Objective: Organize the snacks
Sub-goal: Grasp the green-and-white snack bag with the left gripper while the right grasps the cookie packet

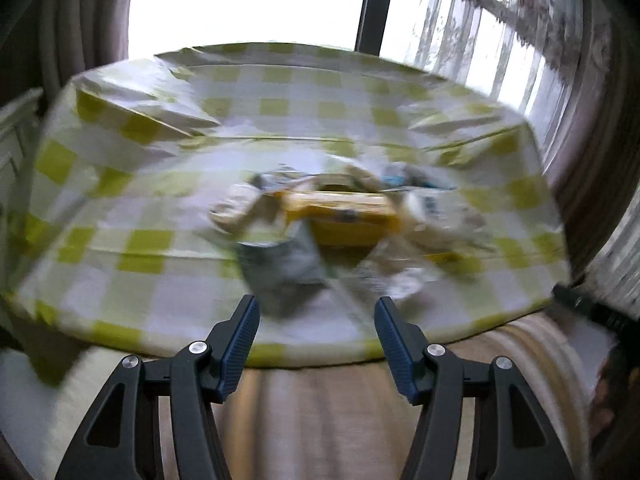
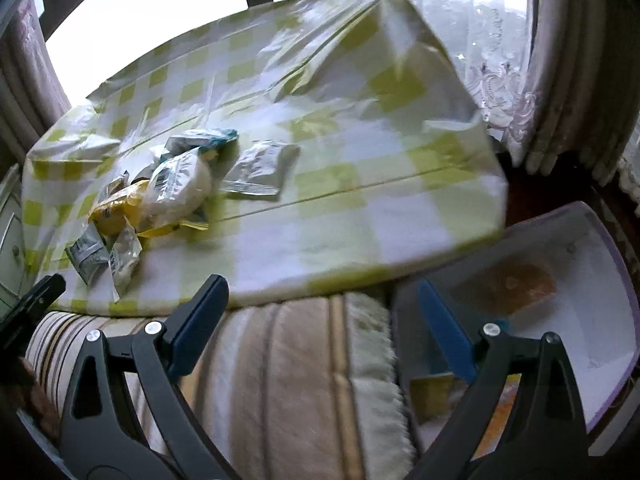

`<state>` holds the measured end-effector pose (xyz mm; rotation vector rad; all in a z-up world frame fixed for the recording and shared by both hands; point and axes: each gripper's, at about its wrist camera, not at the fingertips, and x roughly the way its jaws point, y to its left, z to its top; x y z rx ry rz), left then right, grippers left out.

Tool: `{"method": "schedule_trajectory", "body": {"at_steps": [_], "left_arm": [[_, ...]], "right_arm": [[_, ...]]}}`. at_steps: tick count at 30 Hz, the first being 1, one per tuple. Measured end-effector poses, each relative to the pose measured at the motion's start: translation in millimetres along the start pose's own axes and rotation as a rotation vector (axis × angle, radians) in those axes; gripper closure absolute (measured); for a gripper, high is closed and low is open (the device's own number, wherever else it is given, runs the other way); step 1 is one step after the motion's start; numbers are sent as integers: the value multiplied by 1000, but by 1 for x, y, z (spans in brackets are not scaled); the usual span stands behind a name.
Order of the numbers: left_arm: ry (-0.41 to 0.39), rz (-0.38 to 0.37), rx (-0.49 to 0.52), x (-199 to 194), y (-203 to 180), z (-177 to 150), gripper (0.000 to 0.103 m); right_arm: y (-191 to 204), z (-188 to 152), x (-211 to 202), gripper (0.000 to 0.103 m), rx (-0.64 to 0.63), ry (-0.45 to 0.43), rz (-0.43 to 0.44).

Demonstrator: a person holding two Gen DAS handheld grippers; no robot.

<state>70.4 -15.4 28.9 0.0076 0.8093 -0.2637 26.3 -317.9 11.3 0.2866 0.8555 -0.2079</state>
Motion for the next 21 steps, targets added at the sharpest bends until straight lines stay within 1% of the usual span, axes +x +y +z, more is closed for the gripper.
{"method": "schedule_trajectory", "body": {"at_steps": [1, 3, 4, 6, 7, 9, 12, 14, 20, 21], "left_arm": [[2, 16, 26, 2, 2, 2, 43], [19, 72, 121, 8, 1, 5, 42], [23, 102, 187, 12, -4, 7, 42], [29, 124, 274, 16, -10, 7, 42], [31, 130, 332, 19, -16, 8, 41], [34, 157, 444, 28, -29, 6, 33], [30, 217, 543, 39, -40, 5, 32], [35, 218, 563, 44, -41, 6, 32], [63, 193, 564, 61, -36, 12, 32], [72, 179, 558, 64, -34, 13, 35]], "right_arm": [[2, 2, 2, 7, 7, -7, 2], [8, 8, 7, 7, 21, -19, -9], [10, 11, 10, 7, 26, -22, -8], [15, 17, 18, 7, 39, -19, -15], [17, 19, 21, 7, 45, -22, -20], [20, 24, 29, 7, 55, -30, -34], [23, 31, 39, 7, 72, -31, -47], [24, 37, 45, 7, 79, -37, -52], [36, 51, 62, 7, 71, -54, -79], [38, 54, 65, 7, 68, -58, -83]]}}
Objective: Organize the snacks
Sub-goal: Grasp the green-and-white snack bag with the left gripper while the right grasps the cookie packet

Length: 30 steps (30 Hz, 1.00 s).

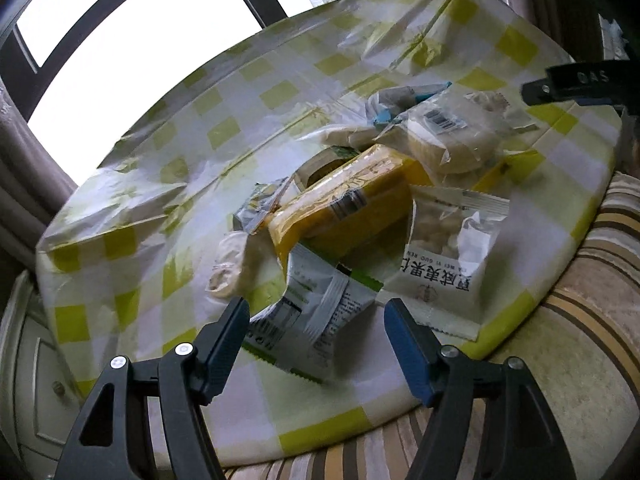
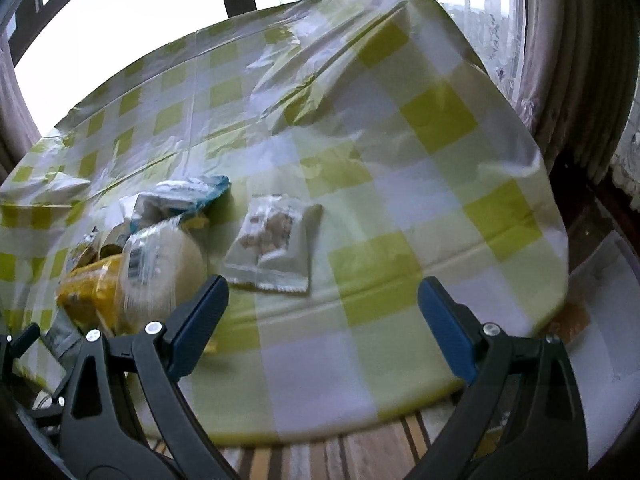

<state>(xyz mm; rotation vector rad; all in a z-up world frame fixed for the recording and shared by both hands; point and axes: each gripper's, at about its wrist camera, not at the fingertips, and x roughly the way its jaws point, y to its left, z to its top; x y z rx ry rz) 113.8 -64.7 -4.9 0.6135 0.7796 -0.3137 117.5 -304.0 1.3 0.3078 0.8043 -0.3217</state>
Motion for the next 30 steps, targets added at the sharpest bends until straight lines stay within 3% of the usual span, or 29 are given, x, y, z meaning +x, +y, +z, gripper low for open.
{"method": "schedule_trajectory", "body": {"at_steps": [4, 6, 14, 20, 23, 27, 30], "left_arm": [[10, -47, -35, 8, 6, 0, 42], [24, -88, -60, 12, 10, -2, 62], [30, -244, -237, 21, 35, -9, 64], [32, -333, -445, 22, 56, -18, 65], [31, -341, -548, 22, 62, -22, 65], [27, -326, -650, 21, 63, -27, 65], [23, -304, -698, 19, 62, -30, 65]], "right_arm": [[11, 9, 14, 7, -8, -10, -10], [16, 13, 21, 7, -10, -11, -15], [29, 27, 51, 7, -32, 7, -41], [29, 29, 69, 7, -25, 62, -56], [32, 29, 70, 18, -44, 55, -81], [38, 27, 67, 47, -79, 39, -77], [37, 26, 65, 50, -79, 33, -69]]}}
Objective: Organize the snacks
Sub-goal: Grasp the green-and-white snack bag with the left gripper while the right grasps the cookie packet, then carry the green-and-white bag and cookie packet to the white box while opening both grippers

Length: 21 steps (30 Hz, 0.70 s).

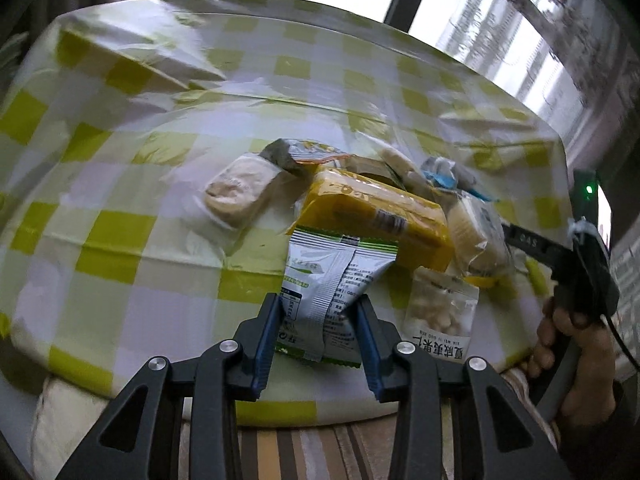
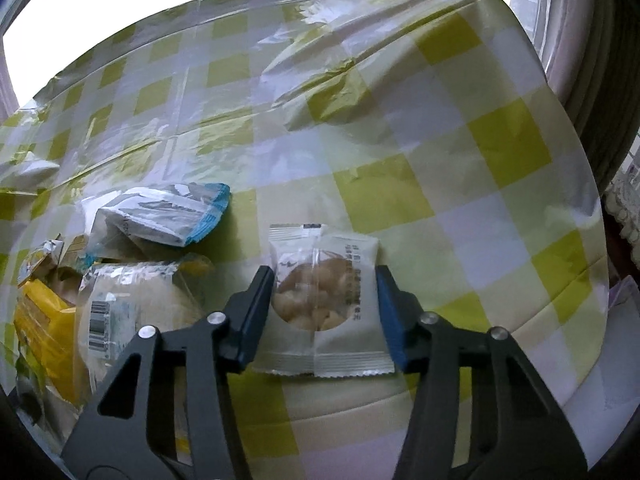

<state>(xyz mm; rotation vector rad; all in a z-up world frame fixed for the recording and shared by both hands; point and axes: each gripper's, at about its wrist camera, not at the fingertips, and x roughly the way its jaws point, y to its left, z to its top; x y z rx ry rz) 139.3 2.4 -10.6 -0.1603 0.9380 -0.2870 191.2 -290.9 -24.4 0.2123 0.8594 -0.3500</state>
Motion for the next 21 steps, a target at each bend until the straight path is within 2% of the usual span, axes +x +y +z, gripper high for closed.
{"method": "schedule_trajectory", "body": {"at_steps": [9, 21], "left_arm": [[-57, 45, -58, -17, 4, -9, 65], [-127, 58, -9, -40, -24, -25, 65]], "right_arm": [[-16, -11, -19, 54, 52, -12, 24], [-24, -38, -62, 54, 43, -32, 45]]}}
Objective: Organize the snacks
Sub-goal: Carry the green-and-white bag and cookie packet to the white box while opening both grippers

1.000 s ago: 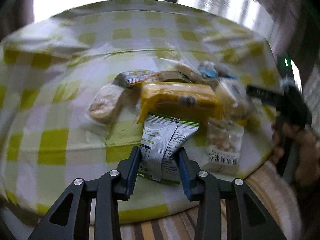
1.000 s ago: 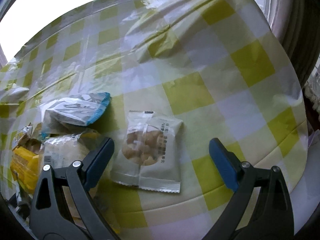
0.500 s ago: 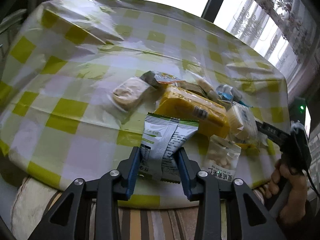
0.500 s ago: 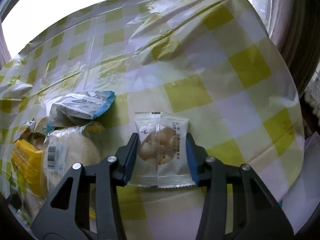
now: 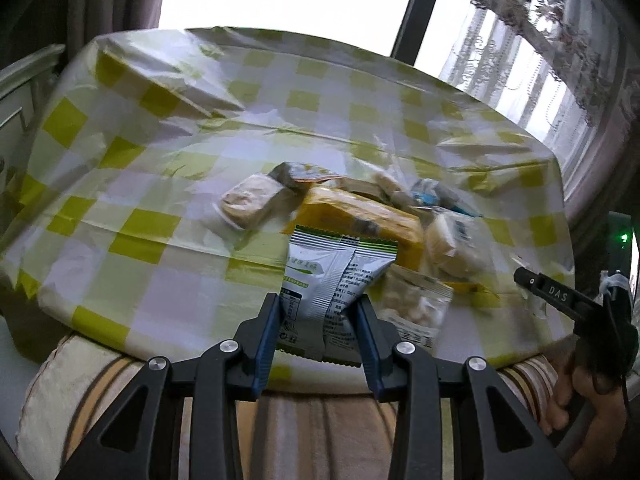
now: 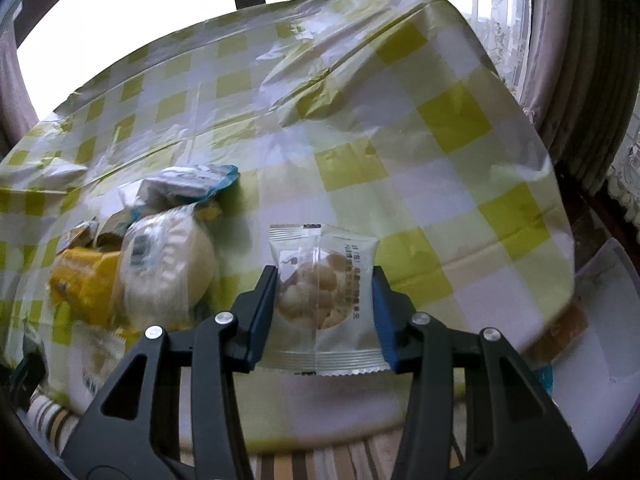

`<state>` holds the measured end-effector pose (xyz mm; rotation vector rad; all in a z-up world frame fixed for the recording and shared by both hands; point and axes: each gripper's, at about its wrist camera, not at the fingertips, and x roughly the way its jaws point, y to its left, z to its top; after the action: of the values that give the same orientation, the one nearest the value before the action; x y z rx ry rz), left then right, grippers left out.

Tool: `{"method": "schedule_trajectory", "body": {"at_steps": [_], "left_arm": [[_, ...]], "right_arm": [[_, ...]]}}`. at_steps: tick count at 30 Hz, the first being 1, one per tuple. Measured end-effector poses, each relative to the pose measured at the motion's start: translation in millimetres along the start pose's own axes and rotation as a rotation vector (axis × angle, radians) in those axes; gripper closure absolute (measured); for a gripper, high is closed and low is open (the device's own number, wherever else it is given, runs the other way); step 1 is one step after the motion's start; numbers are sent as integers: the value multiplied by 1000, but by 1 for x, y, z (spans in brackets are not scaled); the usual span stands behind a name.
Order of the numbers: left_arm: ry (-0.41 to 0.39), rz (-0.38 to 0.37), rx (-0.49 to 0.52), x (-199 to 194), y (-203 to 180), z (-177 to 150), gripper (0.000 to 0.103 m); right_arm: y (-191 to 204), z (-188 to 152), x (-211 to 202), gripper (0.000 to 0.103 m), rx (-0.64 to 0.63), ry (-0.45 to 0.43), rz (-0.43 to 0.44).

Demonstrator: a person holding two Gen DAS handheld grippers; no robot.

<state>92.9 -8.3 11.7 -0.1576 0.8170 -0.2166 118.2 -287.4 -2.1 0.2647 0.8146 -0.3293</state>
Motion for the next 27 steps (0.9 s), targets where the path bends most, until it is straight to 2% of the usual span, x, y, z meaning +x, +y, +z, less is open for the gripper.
{"method": "schedule_trajectory", "body": {"at_steps": [9, 20, 27], "left_arm": [[-23, -31, 87, -12, -41, -11, 65], [9, -98, 178, -17, -96, -26, 65], [47, -171, 255, -21, -142, -42, 65]], "right_arm": [[-19, -23, -37, 54, 24, -13, 41], [-56, -41, -68, 54, 20, -7, 43], [-88, -54, -86, 54, 41, -11, 36]]}}
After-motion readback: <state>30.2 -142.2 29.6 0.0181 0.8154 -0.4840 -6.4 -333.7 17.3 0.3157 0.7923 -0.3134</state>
